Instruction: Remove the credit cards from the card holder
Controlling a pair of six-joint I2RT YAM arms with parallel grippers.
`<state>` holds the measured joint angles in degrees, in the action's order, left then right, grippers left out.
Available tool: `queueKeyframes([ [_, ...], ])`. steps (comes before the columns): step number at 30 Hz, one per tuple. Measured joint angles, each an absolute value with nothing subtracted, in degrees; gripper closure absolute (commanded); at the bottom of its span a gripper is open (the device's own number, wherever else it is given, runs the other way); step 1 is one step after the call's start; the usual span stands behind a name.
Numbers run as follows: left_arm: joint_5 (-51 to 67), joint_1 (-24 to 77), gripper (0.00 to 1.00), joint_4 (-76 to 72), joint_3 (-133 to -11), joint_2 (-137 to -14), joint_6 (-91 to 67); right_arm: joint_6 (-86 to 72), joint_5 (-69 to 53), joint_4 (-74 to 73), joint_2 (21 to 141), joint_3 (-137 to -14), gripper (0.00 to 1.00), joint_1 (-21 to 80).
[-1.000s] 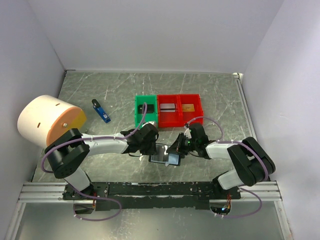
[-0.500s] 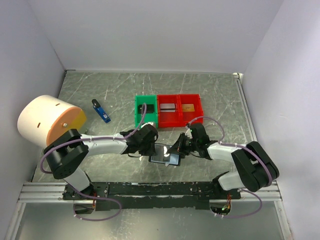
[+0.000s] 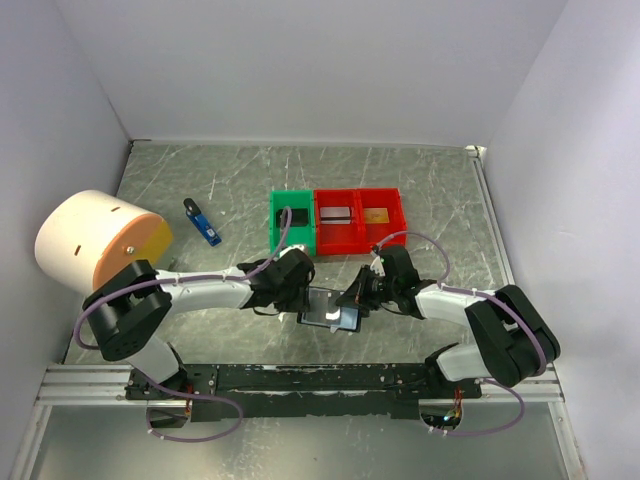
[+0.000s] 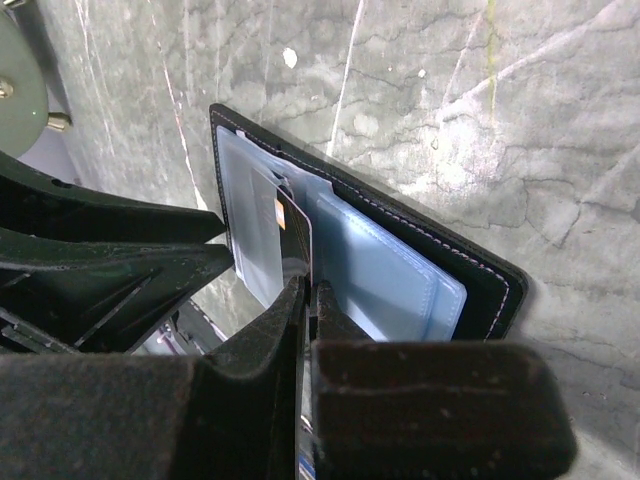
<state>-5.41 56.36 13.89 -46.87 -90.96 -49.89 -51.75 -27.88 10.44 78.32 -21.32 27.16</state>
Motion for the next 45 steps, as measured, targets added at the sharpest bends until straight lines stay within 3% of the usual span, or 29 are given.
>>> queueKeyframes([
  [7, -4.6, 56.4, 0.54, 13.8, -48.5, -90.4, -47.8, -51.7, -27.9, 10.3, 78.6, -21.5, 1.00, 27.2],
  [15, 1.4, 56.4, 0.63, 7.5, -49.4, -94.3, -46.0, -51.9, -28.5, 10.0, 78.9, -22.2, 0.99, 27.1],
  [19, 2.2, 56.4, 0.69, 6.2, -49.5, -95.9, -47.4, -51.8, -28.5, 9.9, 78.9, -22.2, 0.94, 27.1],
  [26, 1.5, 56.4, 0.71, 7.0, -49.8, -96.3, -48.9, -52.3, -28.6, 9.9, 78.9, -22.1, 0.74, 27.1],
  [29, 1.2, 56.4, 0.71, 7.2, -49.8, -96.3, -49.2, -53.2, -29.0, 11.2, 79.2, -21.8, 0.73, 27.1],
  [33, 0.8, 56.4, 0.72, 7.4, -49.9, -96.3, -49.5, -54.5, -29.5, 14.1, 81.3, -21.0, 0.81, 27.0],
  [38, 0.1, 56.4, 0.71, 8.4, -50.2, -96.2, -49.6, -54.8, -30.0, 15.4, 82.9, -20.9, 0.99, 27.0],
  [45, -1.0, 56.4, 0.71, 9.1, -50.2, -95.9, -50.0, -53.7, -29.7, 13.8, 80.4, -20.8, 1.00, 26.8],
])
